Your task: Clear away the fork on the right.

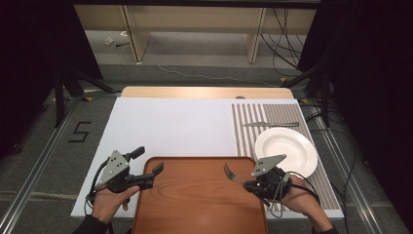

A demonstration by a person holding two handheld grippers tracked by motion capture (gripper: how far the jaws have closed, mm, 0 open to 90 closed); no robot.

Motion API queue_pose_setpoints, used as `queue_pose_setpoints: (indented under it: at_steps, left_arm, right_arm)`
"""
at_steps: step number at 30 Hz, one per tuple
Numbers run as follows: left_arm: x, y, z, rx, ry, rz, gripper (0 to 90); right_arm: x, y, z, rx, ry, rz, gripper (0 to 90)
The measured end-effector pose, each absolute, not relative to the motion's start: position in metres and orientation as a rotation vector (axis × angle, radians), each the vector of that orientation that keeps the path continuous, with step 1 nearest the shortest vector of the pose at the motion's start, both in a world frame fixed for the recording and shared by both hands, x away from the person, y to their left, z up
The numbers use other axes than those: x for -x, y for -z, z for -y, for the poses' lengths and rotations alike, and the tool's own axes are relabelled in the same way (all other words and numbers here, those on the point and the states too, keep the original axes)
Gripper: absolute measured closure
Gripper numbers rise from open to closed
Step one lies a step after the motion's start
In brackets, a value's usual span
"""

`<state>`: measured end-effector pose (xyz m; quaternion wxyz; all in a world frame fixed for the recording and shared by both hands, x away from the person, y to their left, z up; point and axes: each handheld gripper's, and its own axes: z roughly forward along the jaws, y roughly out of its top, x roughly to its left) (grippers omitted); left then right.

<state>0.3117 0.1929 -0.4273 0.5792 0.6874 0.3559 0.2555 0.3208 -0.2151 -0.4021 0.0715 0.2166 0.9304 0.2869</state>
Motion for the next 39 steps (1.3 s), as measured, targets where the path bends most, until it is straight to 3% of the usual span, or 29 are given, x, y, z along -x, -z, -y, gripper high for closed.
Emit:
queue_pose_setpoints:
  at_steps: [21,39]
  left_arm:
    - [-0.311,0.427,-0.194,-1.604,-0.598,-0.834,16.1]
    - [-0.311,0.427,-0.193,-1.607,-0.597,-0.835,16.1]
  right_arm:
    - [-0.323,0.416,0.176,-0.698,-0.835,-2.886,84.9]
    - [-0.324,0.427,0.169,-0.750,-0.738,-2.951,84.9]
